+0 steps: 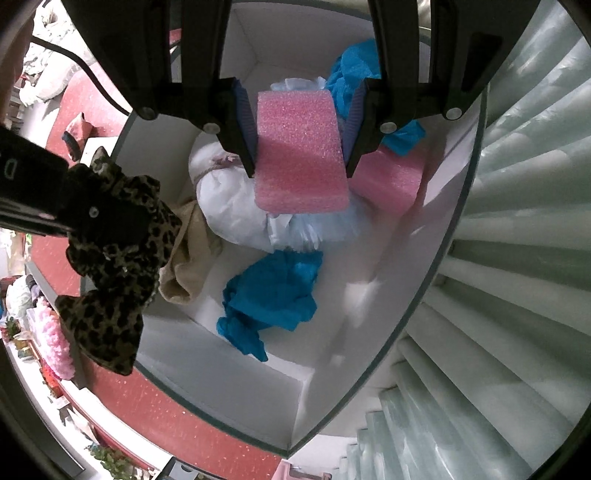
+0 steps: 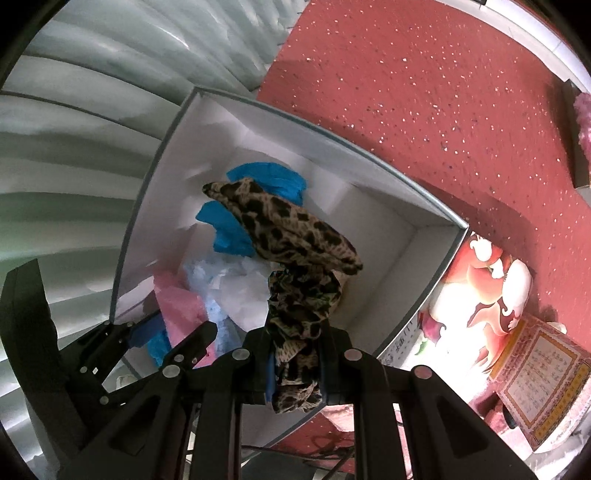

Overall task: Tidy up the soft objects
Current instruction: 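Lower the pink foam block with the left tool while the right tool lowers the scarf into the box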

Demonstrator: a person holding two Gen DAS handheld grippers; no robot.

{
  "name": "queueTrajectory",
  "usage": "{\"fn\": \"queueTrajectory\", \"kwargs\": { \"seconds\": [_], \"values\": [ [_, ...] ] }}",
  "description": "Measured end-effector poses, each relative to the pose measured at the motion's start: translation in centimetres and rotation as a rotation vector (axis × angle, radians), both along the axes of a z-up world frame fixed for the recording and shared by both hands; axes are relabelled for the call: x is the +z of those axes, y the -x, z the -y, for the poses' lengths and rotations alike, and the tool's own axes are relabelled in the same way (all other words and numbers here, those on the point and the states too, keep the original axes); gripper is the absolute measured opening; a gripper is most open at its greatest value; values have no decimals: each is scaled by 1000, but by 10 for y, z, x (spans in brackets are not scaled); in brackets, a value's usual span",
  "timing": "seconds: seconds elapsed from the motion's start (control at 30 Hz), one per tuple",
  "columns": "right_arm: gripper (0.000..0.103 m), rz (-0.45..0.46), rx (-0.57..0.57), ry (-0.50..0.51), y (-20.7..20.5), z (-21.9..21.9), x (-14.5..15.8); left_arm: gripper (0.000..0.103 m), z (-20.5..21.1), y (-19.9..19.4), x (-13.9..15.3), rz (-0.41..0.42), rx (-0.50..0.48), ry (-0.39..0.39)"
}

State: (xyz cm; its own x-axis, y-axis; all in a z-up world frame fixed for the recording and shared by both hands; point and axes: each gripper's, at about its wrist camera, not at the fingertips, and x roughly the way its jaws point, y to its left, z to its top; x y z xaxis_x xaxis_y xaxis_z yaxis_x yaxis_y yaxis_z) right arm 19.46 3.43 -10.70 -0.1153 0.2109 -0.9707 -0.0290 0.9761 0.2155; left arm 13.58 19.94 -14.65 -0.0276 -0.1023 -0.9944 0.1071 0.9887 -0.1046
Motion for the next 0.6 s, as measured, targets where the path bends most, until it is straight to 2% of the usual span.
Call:
{"fn": "queueTrajectory", "kwargs": {
  "seconds": [0.27, 0.5, 0.53, 0.57, 0.6],
  "values": [
    [18, -8, 21, -5, -5, -9, -10, 46, 0, 2, -7, -25, 9, 2],
    [19, 1, 45, -9, 2, -12, -10, 49, 2, 8, -4, -9, -12, 12],
    [26, -1, 48, -8, 3, -13, -9, 57, 3, 9, -3, -7, -15, 11],
    [46, 0, 45, -10, 4, -12, -8, 64, 4, 10, -2, -3, -17, 9],
    [64, 2, 38, -14, 5, -12, -7, 77, 3, 12, -1, 4, -13, 6]
  ]
}}
